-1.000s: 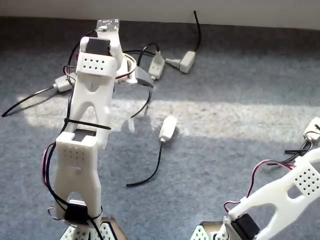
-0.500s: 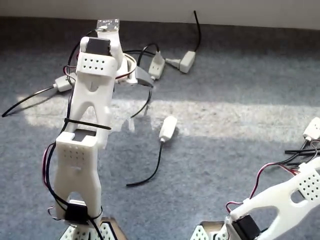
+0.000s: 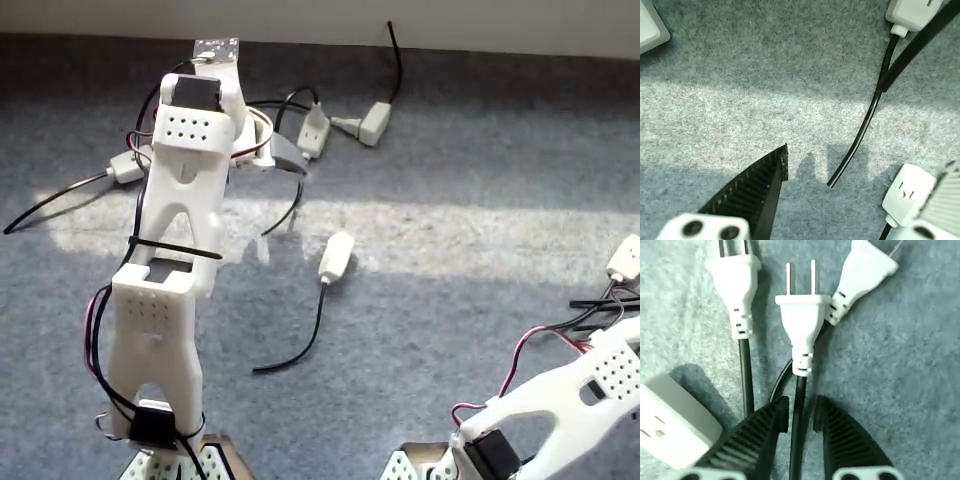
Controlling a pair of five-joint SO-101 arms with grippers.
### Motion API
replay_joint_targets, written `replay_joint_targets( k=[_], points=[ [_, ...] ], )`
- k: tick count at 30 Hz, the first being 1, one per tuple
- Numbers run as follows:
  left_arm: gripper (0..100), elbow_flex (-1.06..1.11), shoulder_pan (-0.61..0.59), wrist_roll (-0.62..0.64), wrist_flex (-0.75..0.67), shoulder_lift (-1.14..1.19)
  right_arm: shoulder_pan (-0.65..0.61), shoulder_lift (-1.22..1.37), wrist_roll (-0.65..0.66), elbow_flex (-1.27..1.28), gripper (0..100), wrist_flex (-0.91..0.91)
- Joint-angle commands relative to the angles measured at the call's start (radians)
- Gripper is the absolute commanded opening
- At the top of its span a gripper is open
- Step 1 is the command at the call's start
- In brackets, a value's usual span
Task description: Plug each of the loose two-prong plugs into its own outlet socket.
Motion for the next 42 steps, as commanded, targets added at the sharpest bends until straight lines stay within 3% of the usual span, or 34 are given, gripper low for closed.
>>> replay_joint_targets(
  k=[1, 16, 24, 33, 42],
  points=[
    [44, -0.004, 0.005, 0.011, -0.003, -0.010, -0.002, -0.015, 0.058, -0.111, 6.0, -0.013],
    [44, -0.004, 0.007, 0.011, -0.003, -0.008, -0.005, -0.128, 0.068, -0.111, 0.6, -0.005],
    [44, -0.007, 0.004, 0.011, -0.003, -0.015, -0.166, -0.369, 0.061, -0.111, 0.6, 0.070],
    [44, -0.010, -0.137, 0.011, -0.008, -0.018, -0.547, -0.630, 0.066, -0.110, 0.6, 0.070],
    [44, -0.093, -0.522, 0.003, -0.003, -0.012, -1.052, -0.691, 0.061, -0.108, 0.6, 0.071]
  ],
)
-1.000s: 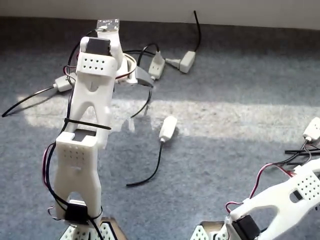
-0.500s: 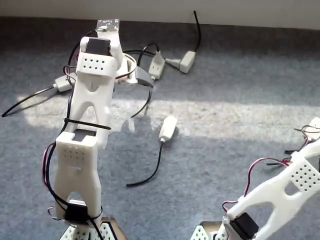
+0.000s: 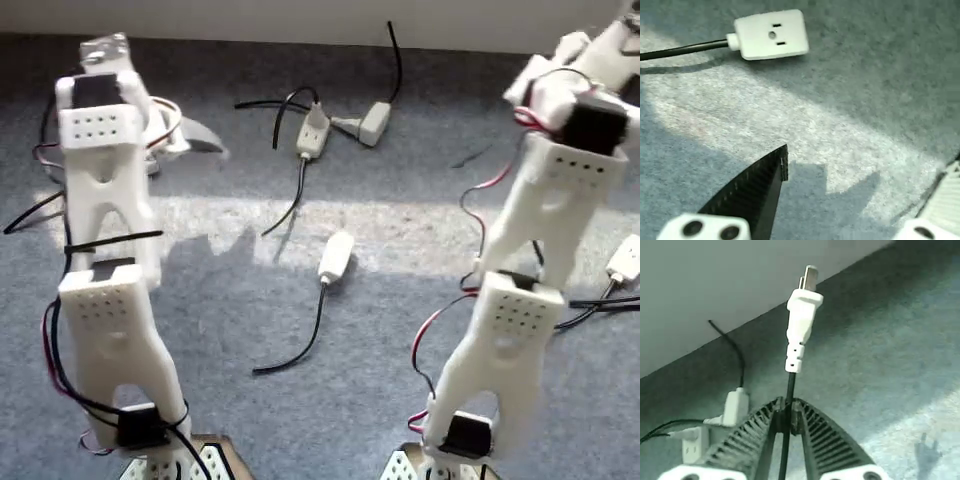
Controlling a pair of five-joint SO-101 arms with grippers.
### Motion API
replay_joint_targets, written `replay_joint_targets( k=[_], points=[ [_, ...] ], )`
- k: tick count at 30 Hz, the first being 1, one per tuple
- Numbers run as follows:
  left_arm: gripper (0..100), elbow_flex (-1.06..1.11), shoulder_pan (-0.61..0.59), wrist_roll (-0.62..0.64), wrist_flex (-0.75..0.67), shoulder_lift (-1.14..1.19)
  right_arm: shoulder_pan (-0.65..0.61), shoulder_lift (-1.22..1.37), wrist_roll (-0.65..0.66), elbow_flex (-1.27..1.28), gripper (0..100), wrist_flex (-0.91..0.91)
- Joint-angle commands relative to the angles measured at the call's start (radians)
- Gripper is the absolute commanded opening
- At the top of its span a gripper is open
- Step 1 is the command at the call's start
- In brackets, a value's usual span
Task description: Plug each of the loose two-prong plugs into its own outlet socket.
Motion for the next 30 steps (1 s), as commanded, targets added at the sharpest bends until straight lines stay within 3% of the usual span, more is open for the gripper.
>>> replay_joint_targets(
  k=[1, 11, 18, 23, 30],
  points=[
    [44, -0.065, -0.240, 0.003, -0.006, -0.010, -0.239, -0.068, 0.005, -0.107, 0.6, 0.045],
    [44, -0.061, -0.662, 0.002, -0.060, -0.007, -0.734, 0.062, 0.006, 0.104, 0.6, 0.042],
    [44, -0.002, -0.776, 0.002, -0.175, 0.088, -0.960, 0.357, 0.011, 0.133, 0.6, -0.012],
    [44, -0.008, -0.776, 0.002, -0.230, 0.186, -1.013, 0.516, 0.006, 0.053, 2.3, -0.070],
    [44, -0.008, -0.743, 0.006, -0.224, 0.194, -0.963, 0.633, -0.058, -0.110, 20.5, -0.045]
  ],
)
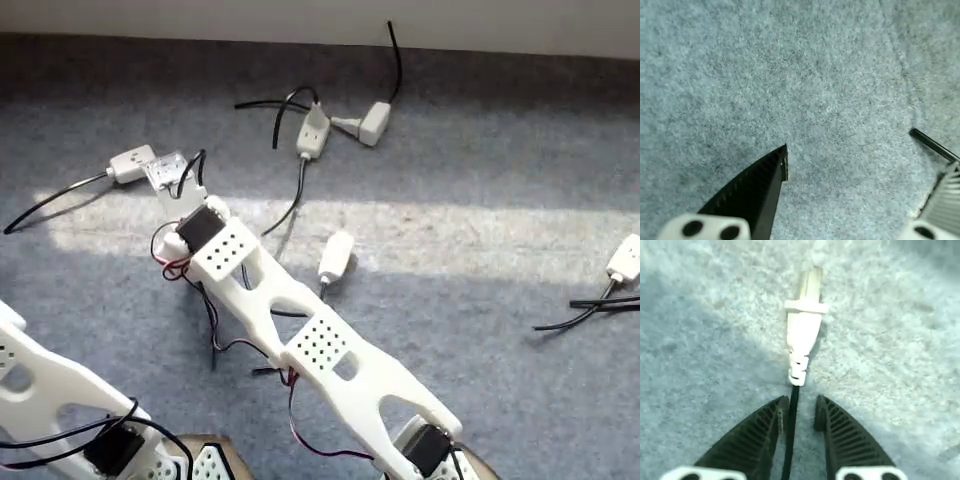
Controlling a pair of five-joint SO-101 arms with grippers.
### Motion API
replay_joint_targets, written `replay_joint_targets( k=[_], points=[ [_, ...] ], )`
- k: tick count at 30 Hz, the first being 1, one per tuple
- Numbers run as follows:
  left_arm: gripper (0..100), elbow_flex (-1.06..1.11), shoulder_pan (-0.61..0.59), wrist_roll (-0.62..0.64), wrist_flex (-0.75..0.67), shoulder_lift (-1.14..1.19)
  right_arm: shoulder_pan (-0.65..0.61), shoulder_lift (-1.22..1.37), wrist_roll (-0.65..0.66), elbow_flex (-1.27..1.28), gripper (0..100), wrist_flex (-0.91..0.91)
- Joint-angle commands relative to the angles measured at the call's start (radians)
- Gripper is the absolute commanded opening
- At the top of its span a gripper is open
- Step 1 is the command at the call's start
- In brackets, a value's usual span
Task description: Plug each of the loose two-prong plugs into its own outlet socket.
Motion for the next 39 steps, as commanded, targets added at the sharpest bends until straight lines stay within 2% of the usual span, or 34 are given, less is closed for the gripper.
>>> replay_joint_targets(
  k=[1, 4, 9, 12, 16, 21, 24, 26, 30, 36, 39],
  points=[
    [44, -0.013, 0.039, 0.005, -0.005, -0.019, 0.042, -0.013, -0.002, -0.120, 22.3, 0.012],
    [44, -0.038, 0.088, 0.008, 0.000, -0.024, 0.102, -0.104, 0.064, -0.120, 23.2, 0.024],
    [44, -0.232, 0.203, 0.012, 0.218, -0.105, 0.240, -0.372, 0.074, -0.120, 23.2, 0.081],
    [44, -0.236, 0.272, 0.081, 0.236, -0.209, 0.363, -0.535, 0.074, -0.120, 23.2, 0.099],
    [44, -0.071, 0.400, 0.143, 0.236, -0.390, 0.579, -0.684, 0.074, -0.120, 23.2, 0.099],
    [44, 0.272, 0.691, 0.144, 0.230, -0.587, 0.839, -0.759, 0.075, -0.119, 23.2, 0.101],
    [44, 0.476, 0.868, 0.144, 0.219, -0.613, 0.978, -0.748, 0.074, -0.117, 23.1, 0.101],
    [44, 0.593, 0.940, 0.153, 0.152, -0.588, 1.049, -0.720, 0.074, -0.117, 23.1, 0.102],
    [44, 0.728, 0.954, 0.307, 0.049, -0.524, 1.132, -0.657, 0.072, -0.117, 23.1, 0.102],
    [44, 0.797, 0.912, 0.562, 0.083, -0.507, 1.129, -0.567, 0.072, -0.117, 23.1, 0.102],
    [44, 0.819, 0.894, 0.647, 0.074, -0.506, 1.102, -0.542, 0.072, -0.117, 23.1, 0.102]
  ],
)
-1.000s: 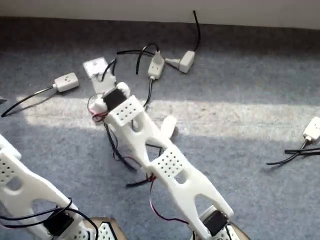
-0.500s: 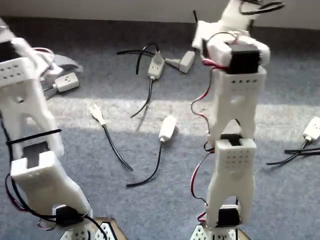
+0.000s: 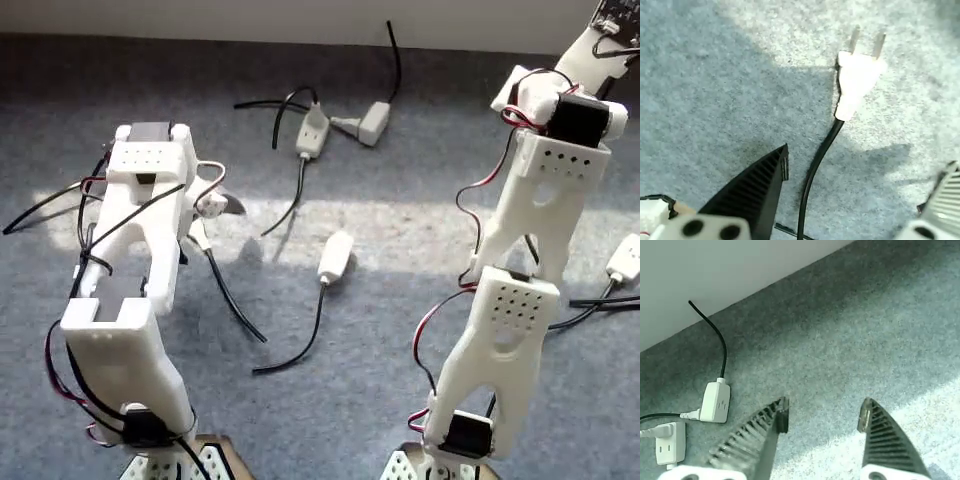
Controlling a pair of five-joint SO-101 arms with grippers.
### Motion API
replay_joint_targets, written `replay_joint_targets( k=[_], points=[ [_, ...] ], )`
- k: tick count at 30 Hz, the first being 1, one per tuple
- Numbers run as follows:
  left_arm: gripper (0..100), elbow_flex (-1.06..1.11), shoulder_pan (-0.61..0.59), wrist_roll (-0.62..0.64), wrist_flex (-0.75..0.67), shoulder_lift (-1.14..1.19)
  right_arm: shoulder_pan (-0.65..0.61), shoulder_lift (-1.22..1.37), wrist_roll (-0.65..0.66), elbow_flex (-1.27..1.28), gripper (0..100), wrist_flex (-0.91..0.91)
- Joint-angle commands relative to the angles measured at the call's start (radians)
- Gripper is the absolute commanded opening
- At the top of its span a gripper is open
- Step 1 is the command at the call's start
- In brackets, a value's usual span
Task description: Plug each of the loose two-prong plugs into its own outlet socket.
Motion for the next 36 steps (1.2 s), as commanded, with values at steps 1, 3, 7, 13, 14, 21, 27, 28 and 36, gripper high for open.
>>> replay_joint_targets(
  k=[1, 3, 7, 13, 14, 21, 27, 28, 36],
  points=[
    [44, 0.015, -0.033, 0.130, 0.000, -0.008, -0.031, -0.004, 0.006, -0.104, 23.1, 0.045],
    [44, 0.015, -0.038, 0.153, 0.000, -0.005, -0.045, 0.002, 0.006, -0.104, 23.1, 0.045],
    [44, 0.021, -0.042, 0.167, -0.086, -0.004, -0.053, 0.004, 0.006, -0.104, 23.1, 0.045],
    [44, 0.065, -0.041, 0.164, -0.238, -0.002, -0.047, 0.005, 0.006, -0.102, 23.1, 0.045],
    [44, 0.081, -0.042, 0.163, -0.258, -0.002, -0.048, 0.005, 0.006, -0.101, 23.1, 0.045],
    [44, 0.134, -0.097, 0.060, -0.322, -0.002, -0.054, 0.002, 0.006, -0.010, 23.1, 0.045],
    [44, 0.130, -0.116, 0.058, -0.328, -0.004, -0.054, 0.002, 0.006, -0.002, 23.1, 0.045],
    [44, 0.130, -0.111, 0.057, -0.328, -0.002, -0.054, 0.002, 0.006, -0.002, 23.1, 0.045],
    [44, 0.137, -0.077, -0.031, -0.385, -0.001, -0.048, 0.004, 0.006, -0.001, 23.1, 0.045]
  ],
)
